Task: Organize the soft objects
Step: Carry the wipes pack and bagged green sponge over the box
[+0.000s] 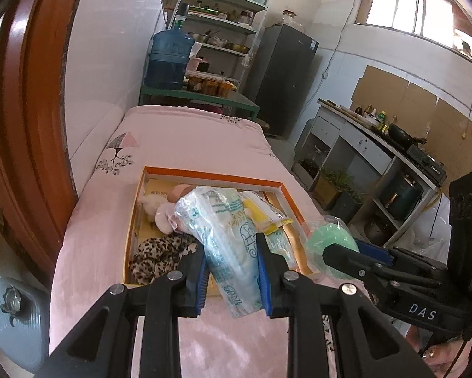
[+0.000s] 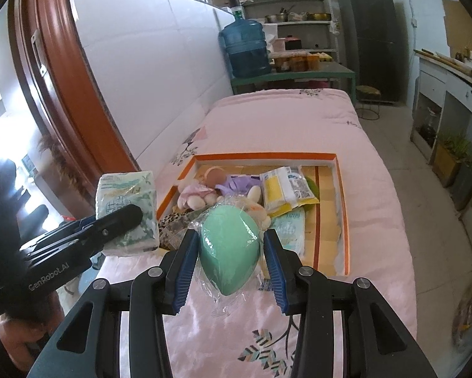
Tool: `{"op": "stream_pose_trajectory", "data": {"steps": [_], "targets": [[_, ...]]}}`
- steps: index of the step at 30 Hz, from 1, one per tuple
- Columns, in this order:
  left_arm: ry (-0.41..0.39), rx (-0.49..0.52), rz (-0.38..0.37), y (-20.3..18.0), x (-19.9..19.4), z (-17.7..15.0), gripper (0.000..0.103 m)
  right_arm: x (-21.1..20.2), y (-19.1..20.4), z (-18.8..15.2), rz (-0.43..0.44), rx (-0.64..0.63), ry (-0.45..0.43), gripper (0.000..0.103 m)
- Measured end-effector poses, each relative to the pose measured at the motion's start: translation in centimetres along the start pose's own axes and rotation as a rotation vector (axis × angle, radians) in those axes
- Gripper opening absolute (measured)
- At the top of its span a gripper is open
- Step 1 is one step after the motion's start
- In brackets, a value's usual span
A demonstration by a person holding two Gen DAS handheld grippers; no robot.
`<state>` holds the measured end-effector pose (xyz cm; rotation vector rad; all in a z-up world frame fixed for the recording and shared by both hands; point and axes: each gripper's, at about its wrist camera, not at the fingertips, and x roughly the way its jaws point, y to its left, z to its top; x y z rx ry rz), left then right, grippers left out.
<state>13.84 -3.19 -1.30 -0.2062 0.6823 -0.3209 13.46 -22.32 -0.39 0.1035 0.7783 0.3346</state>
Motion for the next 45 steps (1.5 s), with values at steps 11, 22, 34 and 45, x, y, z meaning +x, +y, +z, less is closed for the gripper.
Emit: {"op": "stream_pose_trajectory", "data": {"steps": [11,22,34,45], "targets": [[0.005,0.010,0.019,0.3,2.1,1.8,0.027,1.3,-0.6,1.5,-0.009,-0.005,0.001,0.044],[0.011,0.022,0.033,0.4,4.4,3.5,0.027,3.2,-1.2,2.9,-0.020,-0.017,0.017,0.044],[0.024,0.042,0.051,0.7,7.1,5.4,0.027,5.4,-2.3,4.2,-0.020,-0.007,0.031,0.044],[0.044,0.050,0.069,1.3,9.9,6.6,0.027,7.4,-3.5,5.4,-0.014,0.008,0.044,0.044]]}}
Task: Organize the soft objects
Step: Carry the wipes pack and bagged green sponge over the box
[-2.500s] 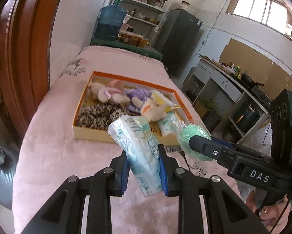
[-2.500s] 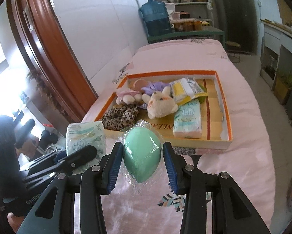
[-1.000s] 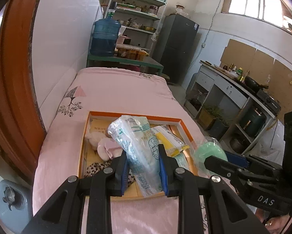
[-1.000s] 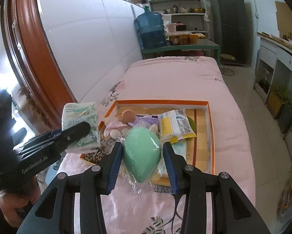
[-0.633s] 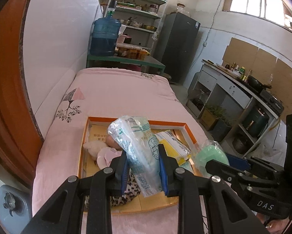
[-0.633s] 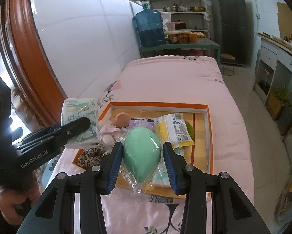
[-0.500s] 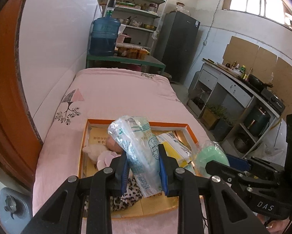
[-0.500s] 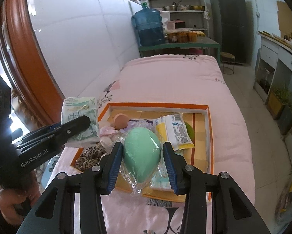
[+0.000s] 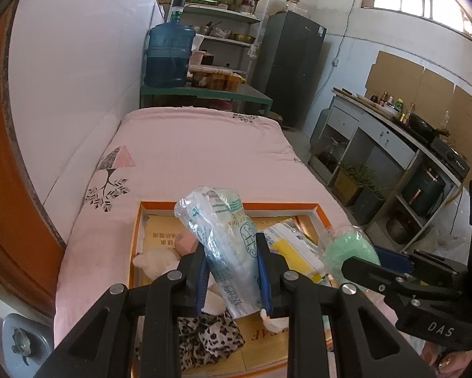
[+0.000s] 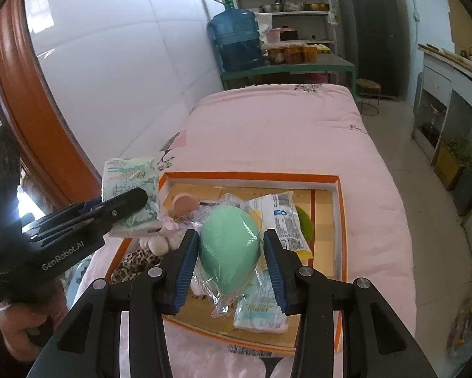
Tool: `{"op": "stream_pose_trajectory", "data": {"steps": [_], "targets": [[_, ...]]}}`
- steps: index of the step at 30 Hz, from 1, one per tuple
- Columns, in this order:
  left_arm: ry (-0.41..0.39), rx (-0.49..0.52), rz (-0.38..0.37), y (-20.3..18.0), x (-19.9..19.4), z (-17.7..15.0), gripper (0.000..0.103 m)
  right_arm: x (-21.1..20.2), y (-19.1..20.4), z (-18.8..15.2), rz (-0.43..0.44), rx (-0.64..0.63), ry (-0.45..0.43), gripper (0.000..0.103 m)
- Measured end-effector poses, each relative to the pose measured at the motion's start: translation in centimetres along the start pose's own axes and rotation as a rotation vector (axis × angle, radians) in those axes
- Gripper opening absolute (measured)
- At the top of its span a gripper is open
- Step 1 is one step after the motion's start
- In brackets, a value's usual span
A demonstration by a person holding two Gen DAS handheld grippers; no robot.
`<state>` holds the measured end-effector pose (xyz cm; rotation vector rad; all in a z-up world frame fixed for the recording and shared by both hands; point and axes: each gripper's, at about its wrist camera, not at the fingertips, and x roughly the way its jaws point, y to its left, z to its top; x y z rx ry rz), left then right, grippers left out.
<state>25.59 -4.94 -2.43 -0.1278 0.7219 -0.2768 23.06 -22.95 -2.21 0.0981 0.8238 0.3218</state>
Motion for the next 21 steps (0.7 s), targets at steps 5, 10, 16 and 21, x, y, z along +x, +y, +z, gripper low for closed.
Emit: {"op": "stream_pose_trajectory", "data": {"steps": [5,10,16,21], "targets": [[0.008,0.002,0.007,0.3,0.8,0.1,0.027,0.6,-0.3,0.4,-0.003,-0.002,0.004,0.044],[0.015,-0.005,0.019,1.1,1.6,0.2,0.027,1.4,-0.6,0.8,-0.003,0.004,0.010,0.044],[0.026,-0.007,0.028,1.8,2.6,0.6,0.027,2.5,-1.1,1.0,-0.003,0.014,0.023,0.044],[0.042,0.000,0.029,1.7,3.4,0.5,0.027,3.6,-1.3,1.0,-0.013,0.016,0.038,0.044]]}}
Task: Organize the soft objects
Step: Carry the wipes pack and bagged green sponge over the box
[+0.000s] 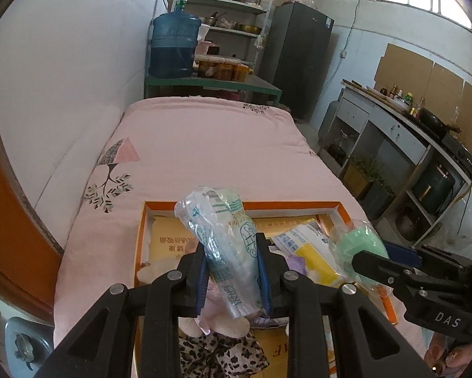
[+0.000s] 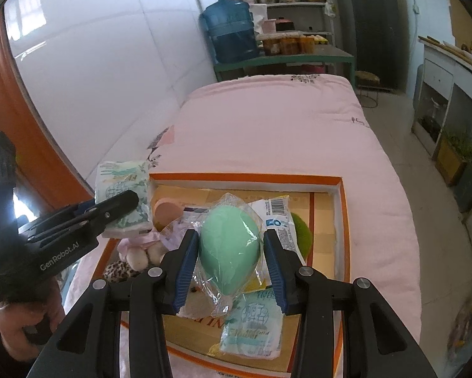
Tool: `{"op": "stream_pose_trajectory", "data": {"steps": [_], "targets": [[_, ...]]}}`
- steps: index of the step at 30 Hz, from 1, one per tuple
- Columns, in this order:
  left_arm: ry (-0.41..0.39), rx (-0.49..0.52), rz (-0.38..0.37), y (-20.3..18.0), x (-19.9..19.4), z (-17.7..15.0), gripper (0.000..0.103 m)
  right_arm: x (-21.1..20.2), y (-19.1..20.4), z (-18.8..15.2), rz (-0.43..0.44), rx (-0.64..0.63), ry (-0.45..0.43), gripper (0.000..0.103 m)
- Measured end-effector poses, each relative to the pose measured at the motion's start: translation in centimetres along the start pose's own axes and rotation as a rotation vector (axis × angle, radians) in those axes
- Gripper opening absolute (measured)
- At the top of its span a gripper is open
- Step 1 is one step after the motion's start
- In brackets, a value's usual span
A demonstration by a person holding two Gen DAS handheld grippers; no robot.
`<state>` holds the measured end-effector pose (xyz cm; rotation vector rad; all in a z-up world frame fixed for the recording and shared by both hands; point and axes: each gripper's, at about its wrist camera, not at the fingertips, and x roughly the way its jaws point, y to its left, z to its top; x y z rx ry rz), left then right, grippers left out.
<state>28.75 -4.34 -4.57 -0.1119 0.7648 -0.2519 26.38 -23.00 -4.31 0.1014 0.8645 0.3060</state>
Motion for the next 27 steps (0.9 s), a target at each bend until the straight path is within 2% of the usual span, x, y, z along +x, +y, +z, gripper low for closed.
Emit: {"op": "stream_pose_trajectory", "data": {"steps": [9,18,27], "targets": [[0.058,-0.023,-0.053,0.1,2.2,-0.8,0.027,1.7,-0.5,-0.3,-0.006,0.009,0.025,0.044],[0.085,-0.030,-0.040,0.5,3.6,-1.6,0.027,3.3,-0.9,-0.5,-0.007,0.017,0.045,0.044],[0.086,-0.052,-0.069,1.4,4.5,-2.0,0.030,3.7,-1.0,-0.7,-0.007,0.009,0.043,0.047]]}}
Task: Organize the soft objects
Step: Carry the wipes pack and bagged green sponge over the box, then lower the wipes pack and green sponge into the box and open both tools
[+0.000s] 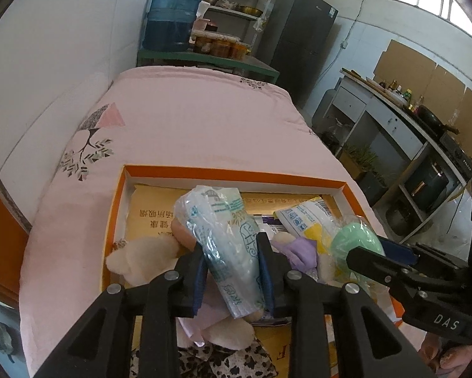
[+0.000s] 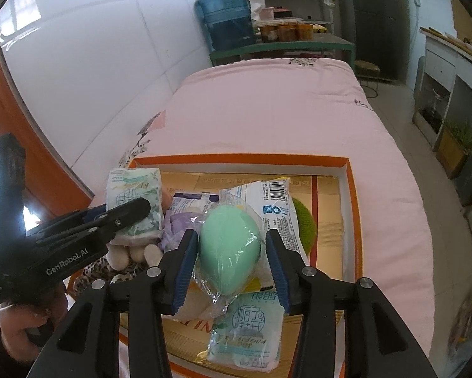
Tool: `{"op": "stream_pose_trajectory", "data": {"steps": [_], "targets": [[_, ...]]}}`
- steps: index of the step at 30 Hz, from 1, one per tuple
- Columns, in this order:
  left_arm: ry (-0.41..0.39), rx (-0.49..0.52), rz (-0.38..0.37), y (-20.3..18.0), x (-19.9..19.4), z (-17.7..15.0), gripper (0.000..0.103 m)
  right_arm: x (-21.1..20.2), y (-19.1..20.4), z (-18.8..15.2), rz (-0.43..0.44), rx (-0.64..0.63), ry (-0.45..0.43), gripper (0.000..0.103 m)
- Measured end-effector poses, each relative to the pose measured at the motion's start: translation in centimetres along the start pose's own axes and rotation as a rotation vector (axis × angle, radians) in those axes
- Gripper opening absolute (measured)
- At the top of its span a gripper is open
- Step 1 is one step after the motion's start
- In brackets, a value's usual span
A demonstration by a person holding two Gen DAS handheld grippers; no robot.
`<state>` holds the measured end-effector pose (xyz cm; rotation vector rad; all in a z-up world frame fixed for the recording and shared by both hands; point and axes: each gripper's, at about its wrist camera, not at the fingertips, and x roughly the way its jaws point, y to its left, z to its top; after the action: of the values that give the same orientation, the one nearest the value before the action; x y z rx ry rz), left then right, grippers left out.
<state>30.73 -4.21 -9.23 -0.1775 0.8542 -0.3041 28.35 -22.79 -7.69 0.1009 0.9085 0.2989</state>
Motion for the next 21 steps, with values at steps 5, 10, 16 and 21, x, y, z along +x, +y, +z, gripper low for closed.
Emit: {"op": "stream_pose_trajectory", "data": {"steps": [5,10,16,21], "targets": [[0.002,-0.007,-0.008,0.3,0.1,0.1,0.031,0.1,0.0,0.0,-0.002,0.000,-0.002,0.048],[0.005,-0.011,0.000,0.3,0.0,0.1,0.040,0.0,0.1,-0.1,-0.010,-0.002,-0.002,0.050],[0.003,-0.005,0.019,0.0,-0.5,0.1,0.050,-0.1,0.3,-0.1,-0.020,-0.008,-0.005,0.053],[-0.017,-0.011,0.018,0.0,-1.2,0.1,0.052,-0.4,0.3,-0.1,-0.032,-0.009,-0.007,0.059]]}}
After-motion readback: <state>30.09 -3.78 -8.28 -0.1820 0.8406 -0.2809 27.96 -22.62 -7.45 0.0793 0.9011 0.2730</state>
